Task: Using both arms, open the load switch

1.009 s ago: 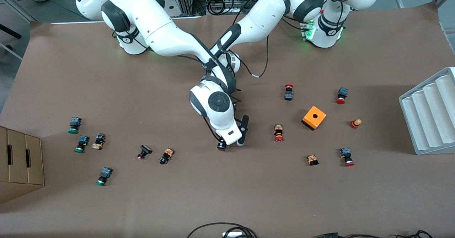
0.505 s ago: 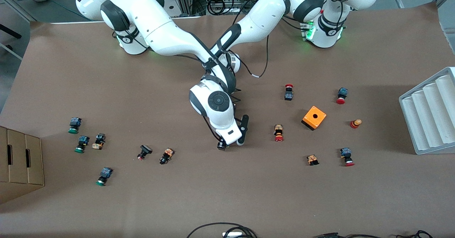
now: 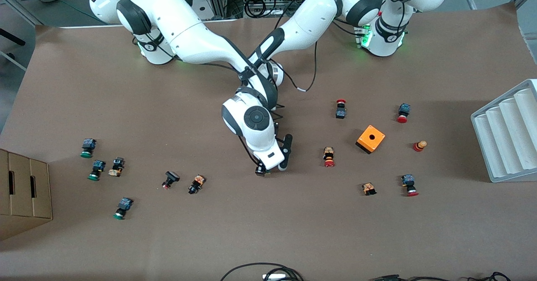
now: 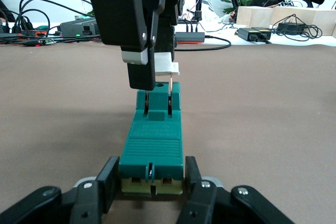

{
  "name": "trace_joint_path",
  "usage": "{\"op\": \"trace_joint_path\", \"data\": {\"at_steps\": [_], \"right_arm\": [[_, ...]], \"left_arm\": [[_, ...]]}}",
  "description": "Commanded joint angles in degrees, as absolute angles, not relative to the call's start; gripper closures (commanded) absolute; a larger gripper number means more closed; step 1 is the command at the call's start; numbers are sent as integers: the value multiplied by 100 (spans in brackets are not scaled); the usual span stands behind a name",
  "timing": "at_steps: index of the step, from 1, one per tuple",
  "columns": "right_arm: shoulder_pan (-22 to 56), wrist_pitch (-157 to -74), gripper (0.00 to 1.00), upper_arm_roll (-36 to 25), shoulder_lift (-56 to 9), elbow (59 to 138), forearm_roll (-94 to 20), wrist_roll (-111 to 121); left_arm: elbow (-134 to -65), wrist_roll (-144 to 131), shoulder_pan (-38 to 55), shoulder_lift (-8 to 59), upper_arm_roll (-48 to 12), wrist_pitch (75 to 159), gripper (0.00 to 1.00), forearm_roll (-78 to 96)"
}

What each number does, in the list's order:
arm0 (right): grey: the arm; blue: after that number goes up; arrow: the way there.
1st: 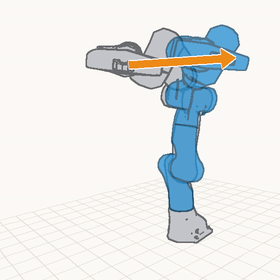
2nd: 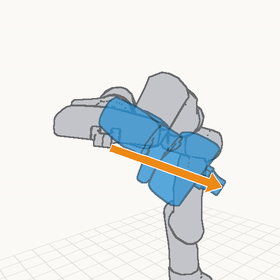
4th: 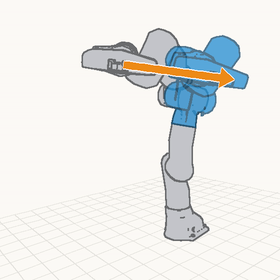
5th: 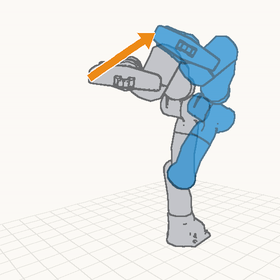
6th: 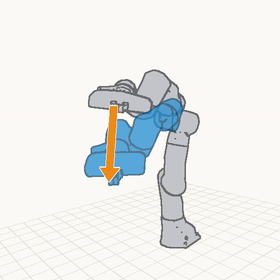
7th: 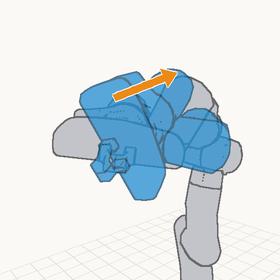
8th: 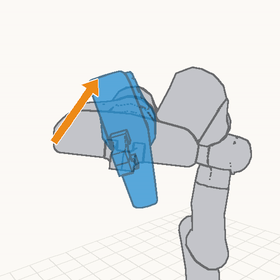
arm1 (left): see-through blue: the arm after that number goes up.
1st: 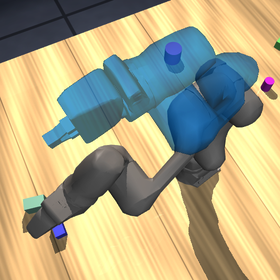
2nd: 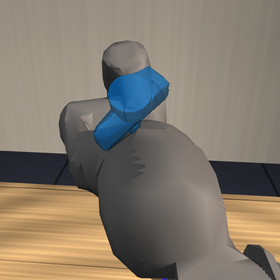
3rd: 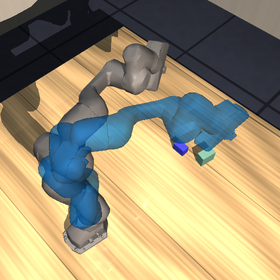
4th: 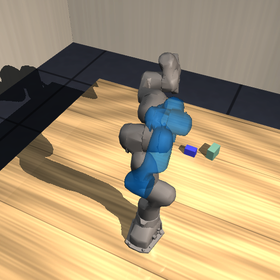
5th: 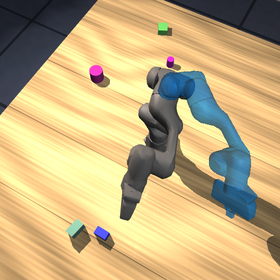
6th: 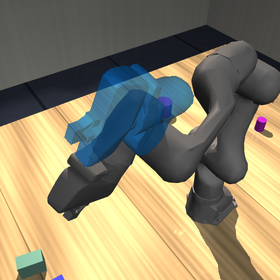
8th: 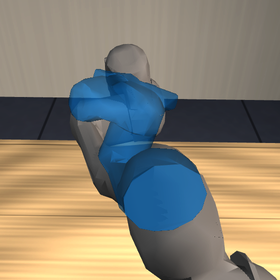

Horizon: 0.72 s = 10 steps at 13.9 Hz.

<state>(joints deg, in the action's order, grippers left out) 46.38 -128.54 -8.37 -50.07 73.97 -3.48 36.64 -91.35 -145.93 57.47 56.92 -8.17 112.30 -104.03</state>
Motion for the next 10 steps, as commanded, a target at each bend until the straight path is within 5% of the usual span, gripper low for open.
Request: {"op": "trace_joint_path", "data": {"at_steps": [1,10], "right_arm": [[4641,-12771,32,-782,-4746,7699,-316,3735],[4693,-12771,34,-782,-4658,7849,-316,3700]], "left_arm": [[-8991,-14678,5739,5871,-809,11382,42,-10441],[-8991,-14678,5739,5871,-809,11382,42,-10441]]}}
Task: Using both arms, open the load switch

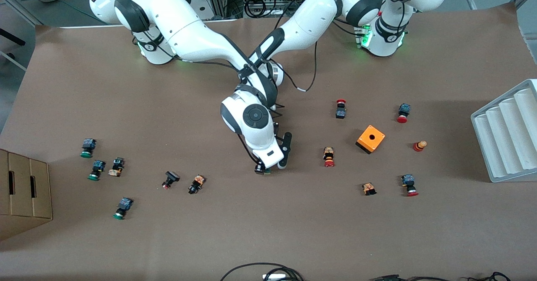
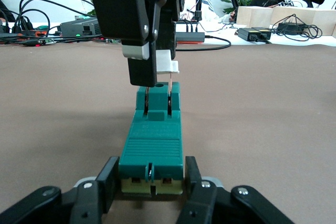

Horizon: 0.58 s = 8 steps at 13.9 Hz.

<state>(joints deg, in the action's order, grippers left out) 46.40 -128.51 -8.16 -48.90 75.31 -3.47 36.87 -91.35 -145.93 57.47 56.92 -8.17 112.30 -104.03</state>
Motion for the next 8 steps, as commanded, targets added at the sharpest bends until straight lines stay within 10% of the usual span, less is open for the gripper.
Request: {"op": "trace_joint_path", "data": {"at_steps": [1,8], "right_arm": [[4693,-12771,34,-782,-4650,7849,-316,3700],[4711,-12771,35,-756,-4544,8033,-316,3691]], "left_arm": [[-8991,-14678,5739,5880,-809,11382,42,-10441],[-8991,-14678,5739,5871,-809,11382,42,-10441]]}}
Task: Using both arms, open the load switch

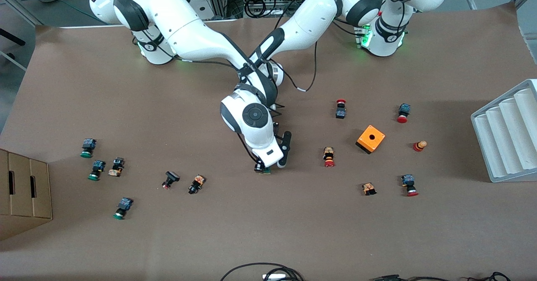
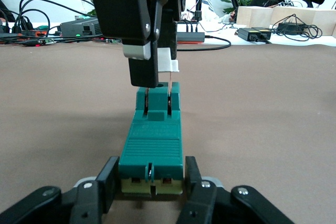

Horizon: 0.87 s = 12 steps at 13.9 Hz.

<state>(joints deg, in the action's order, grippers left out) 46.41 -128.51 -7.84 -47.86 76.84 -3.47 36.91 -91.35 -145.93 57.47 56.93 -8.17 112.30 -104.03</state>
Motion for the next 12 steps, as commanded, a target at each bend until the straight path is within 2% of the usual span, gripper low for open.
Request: {"op": "trace_joint_path", "data": {"at_steps": [1,12], "right_arm": [[4702,-12771,35,-712,-4518,8059,-316,3691],[4711,-12771,36,-686,-4395,8218,-308,3683]], "left_arm": [[-8991,-14678,5739,5871,-809,11382,42,-10441],[-9000,-14678,5739,5871,-809,11382,42,-10441]]}}
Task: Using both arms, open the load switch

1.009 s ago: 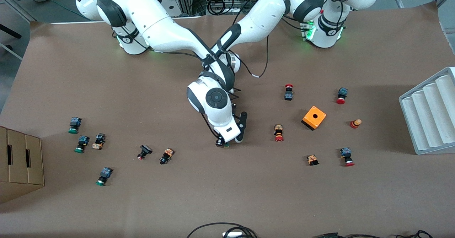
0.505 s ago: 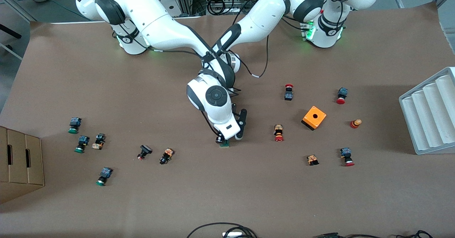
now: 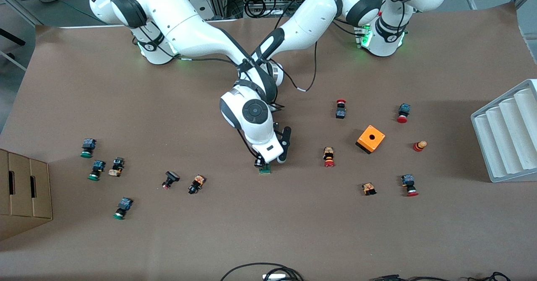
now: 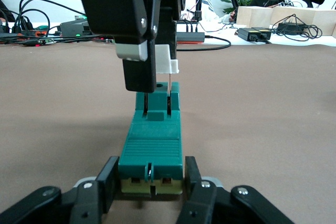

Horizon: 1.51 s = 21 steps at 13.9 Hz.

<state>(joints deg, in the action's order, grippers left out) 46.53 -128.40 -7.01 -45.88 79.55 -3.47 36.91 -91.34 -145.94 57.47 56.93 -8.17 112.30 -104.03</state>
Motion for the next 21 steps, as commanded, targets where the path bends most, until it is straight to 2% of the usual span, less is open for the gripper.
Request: {"op": "trace_joint_path", "data": {"at_steps": [1,21], "right_arm": [[4720,-12771,36,-686,-4386,8218,-308,3683],[4772,-12832,39,-633,-4166,8631,-185,3656]], "left_arm": [[-9000,-14678,5739,5871,-809,11382,42,-10441],[-9000,-14678,5739,5871,-809,11382,42,-10441]]}}
